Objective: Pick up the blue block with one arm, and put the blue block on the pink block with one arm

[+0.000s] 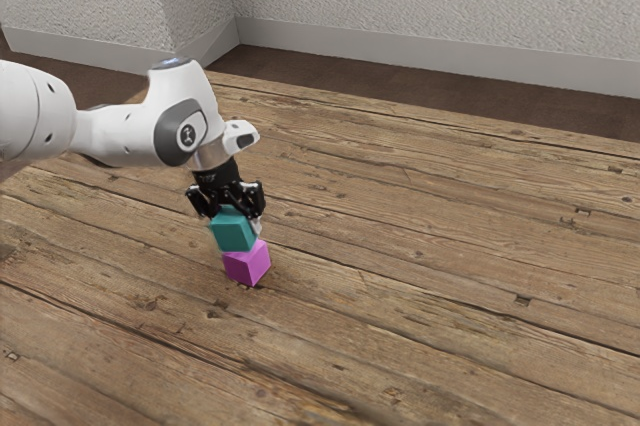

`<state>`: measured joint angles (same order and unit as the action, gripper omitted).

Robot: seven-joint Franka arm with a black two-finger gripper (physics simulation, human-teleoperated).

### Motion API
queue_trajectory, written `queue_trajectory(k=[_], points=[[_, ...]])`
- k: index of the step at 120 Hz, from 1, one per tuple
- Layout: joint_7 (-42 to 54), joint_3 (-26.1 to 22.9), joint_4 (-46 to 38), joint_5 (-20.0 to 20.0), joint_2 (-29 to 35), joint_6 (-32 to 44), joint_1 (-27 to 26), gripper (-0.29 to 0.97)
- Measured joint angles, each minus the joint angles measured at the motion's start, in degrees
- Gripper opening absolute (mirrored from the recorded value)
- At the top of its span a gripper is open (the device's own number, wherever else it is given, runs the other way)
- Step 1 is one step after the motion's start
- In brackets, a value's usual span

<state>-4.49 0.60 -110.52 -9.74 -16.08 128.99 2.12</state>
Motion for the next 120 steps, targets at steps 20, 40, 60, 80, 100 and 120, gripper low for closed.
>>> queue_trajectory(k=[20, 40, 60, 80, 100, 120], points=[[3.4, 0.3, 3.0, -0.1, -3.2, -0.1, 0.1, 0.40], [7.5, 0.8, 3.3, -0.2, -3.9, 0.0, 0.1, 0.40], [10.9, 0.9, 3.3, -0.2, -4.0, 0.0, 0.0, 0.40], [13.5, 0.9, 3.3, -0.3, -4.7, 0.0, 0.0, 0.41], [15.2, 1.5, 3.3, -0.8, -4.8, 0.0, -0.2, 0.53], [16.0, 2.6, 3.2, -0.7, -0.9, -0.2, -0.8, 0.61]])
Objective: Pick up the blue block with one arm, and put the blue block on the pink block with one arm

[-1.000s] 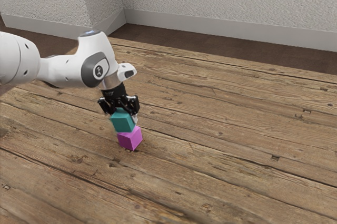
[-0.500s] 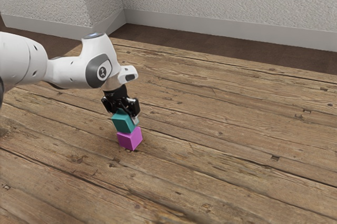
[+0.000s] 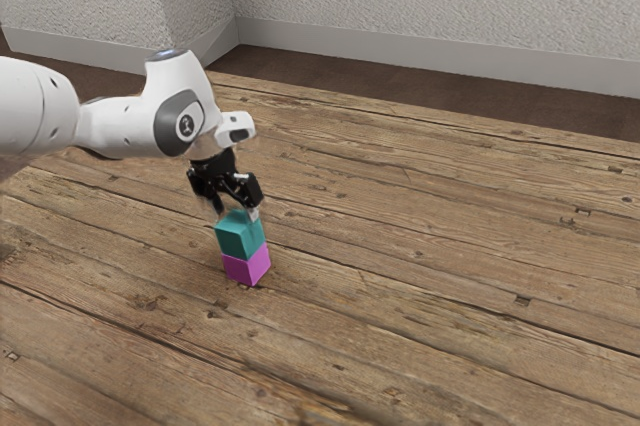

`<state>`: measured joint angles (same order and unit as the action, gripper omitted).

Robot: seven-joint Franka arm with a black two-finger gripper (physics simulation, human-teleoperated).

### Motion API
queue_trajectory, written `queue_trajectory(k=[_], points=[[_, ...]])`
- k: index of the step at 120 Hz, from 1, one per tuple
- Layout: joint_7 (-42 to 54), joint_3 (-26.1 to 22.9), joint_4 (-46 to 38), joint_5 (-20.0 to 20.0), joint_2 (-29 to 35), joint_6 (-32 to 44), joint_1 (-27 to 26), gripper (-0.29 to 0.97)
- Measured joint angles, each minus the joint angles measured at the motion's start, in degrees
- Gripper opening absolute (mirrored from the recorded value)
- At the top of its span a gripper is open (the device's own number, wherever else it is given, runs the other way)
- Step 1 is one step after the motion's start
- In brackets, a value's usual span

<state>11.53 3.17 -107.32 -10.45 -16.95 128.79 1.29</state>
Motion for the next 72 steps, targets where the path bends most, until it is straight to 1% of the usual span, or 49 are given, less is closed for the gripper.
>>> queue_trajectory(k=[13, 24, 30, 45, 58, 72], points=[[0.1, 1.6, -0.3, 0.4, 7.8, -2.0, -0.8, 0.64], [-0.1, 1.5, -0.7, 3.3, 17.4, -6.8, -1.0, 0.65], [0.5, 1.6, -0.7, 4.6, 21.0, -9.6, -1.6, 0.66], [2.0, 1.5, -0.6, 6.2, 24.6, -16.1, -2.0, 0.67], [3.2, 1.5, -0.9, 6.8, 25.8, -20.4, -1.8, 0.67], [4.2, 1.6, -1.2, 7.1, 26.2, -23.2, -1.8, 0.68]])
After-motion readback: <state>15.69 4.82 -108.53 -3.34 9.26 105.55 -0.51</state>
